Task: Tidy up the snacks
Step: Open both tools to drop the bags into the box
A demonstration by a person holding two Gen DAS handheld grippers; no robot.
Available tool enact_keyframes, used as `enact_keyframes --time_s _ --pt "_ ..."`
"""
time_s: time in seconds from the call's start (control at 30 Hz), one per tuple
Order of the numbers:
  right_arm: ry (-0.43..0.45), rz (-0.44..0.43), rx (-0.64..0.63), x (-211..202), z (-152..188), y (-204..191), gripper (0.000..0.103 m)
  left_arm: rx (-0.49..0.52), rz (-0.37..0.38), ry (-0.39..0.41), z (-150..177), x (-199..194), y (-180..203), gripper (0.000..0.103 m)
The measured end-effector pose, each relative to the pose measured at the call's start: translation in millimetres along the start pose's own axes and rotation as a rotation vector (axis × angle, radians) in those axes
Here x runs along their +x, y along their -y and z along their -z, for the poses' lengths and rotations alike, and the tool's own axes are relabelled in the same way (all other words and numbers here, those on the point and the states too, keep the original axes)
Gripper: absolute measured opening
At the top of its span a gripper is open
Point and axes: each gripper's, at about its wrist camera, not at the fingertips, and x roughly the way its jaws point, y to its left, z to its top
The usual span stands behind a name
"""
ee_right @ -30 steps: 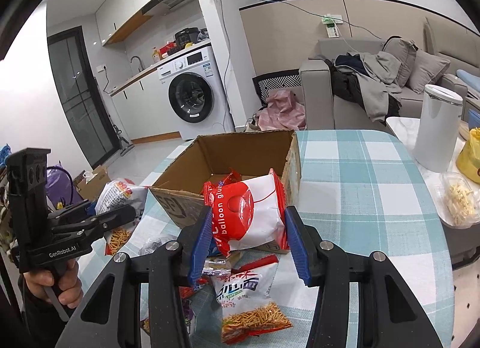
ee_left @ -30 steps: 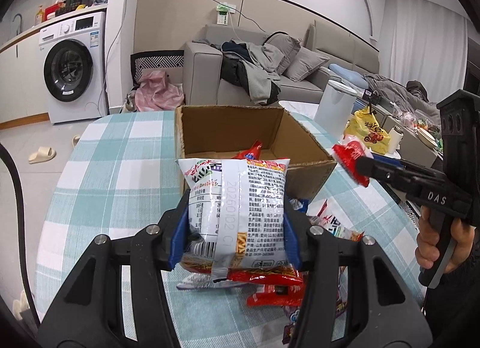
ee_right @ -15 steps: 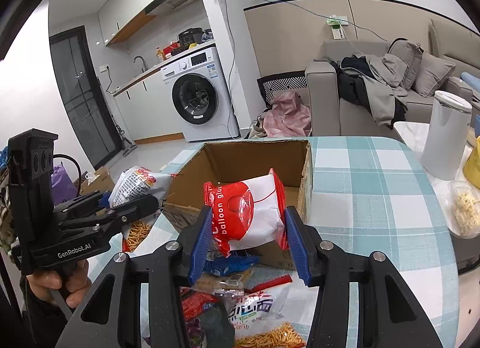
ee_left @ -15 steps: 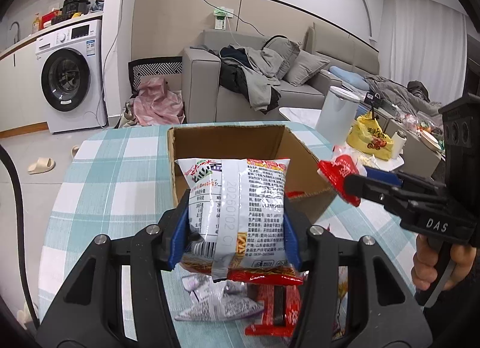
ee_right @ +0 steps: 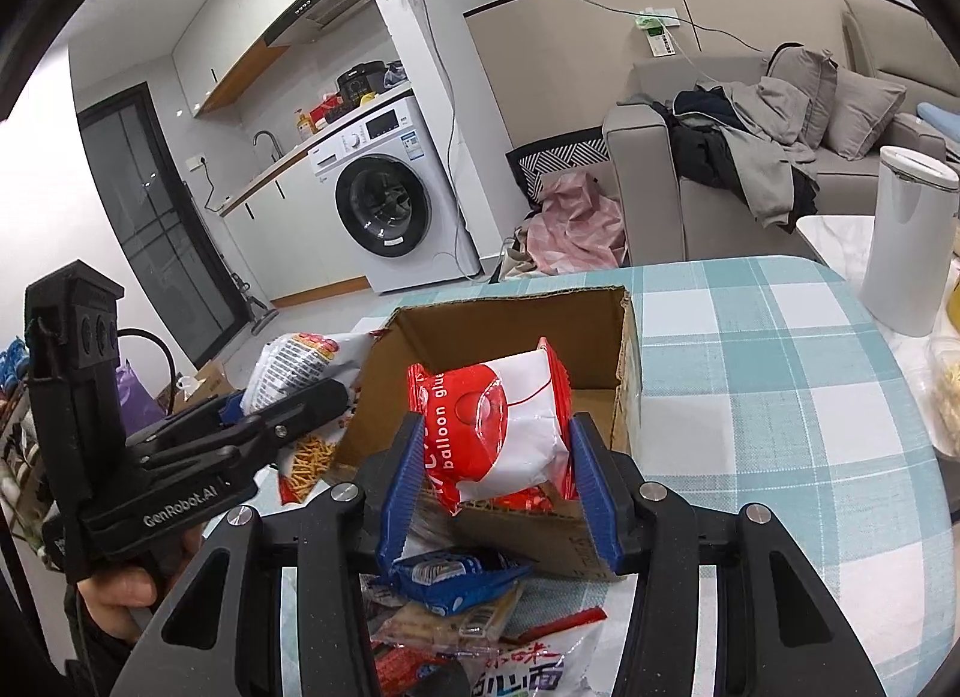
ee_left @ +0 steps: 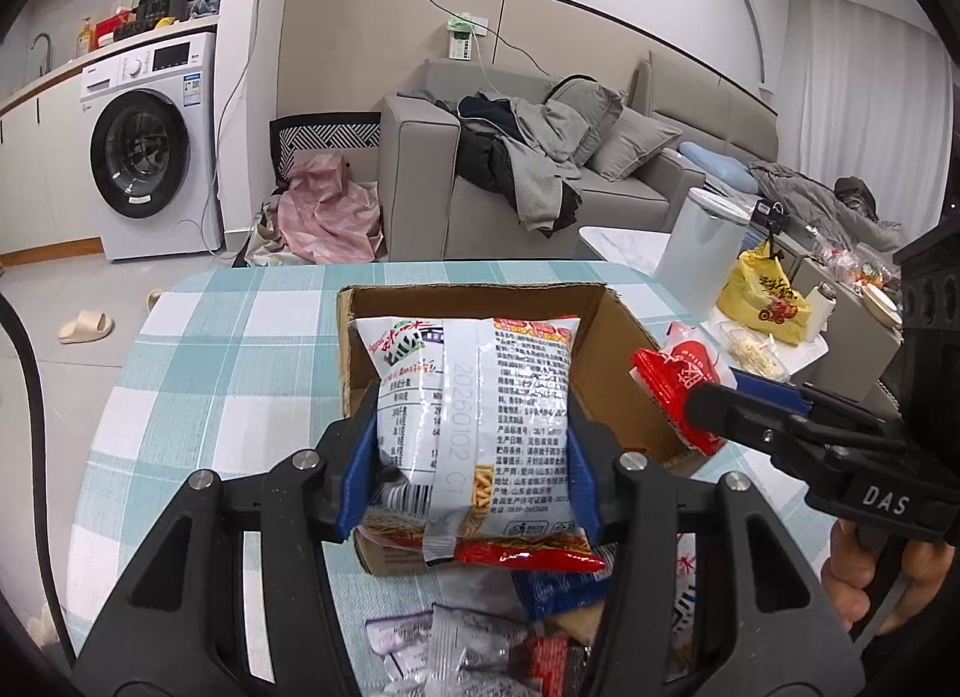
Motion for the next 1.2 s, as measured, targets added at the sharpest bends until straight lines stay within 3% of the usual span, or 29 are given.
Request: enact_keyframes --time_s 0.33,0.67,0.77,0.87,1.03,1.07,1.1,1.2 --pt "-0.015 0.032 0.006 15 -2 6 0.049 0.010 -0.029 -0.015 -3 34 3 0.050" --pt "-0.025 0.039 -0.025 22 5 3 0.053 0.009 -0.036 -0.018 2 40 1 0.051" --pt "-0.009 0.059 -0.054 15 7 -1 0.056 0.007 -0.036 -0.015 3 34 1 0.063" --pt "0.003 0.062 -0.063 8 9 0 0.077 0.012 -0.042 0.011 7 23 2 0.084" --pt "0.018 0.069 -0.056 -6 15 6 0.096 0.021 -0.038 0.002 16 4 2 0.089" --pt "0.015 0.070 -0.050 -9 16 8 0.101 0.020 -0.041 0.004 18 -1 3 0.094" --pt "0.016 0.071 -0.042 -13 18 10 0.102 0.018 -0.046 0.011 21 -6 2 0.103" --pt "0.006 0.073 -0.040 -22 22 13 0.102 0.019 -0.046 0.037 25 -24 2 0.102"
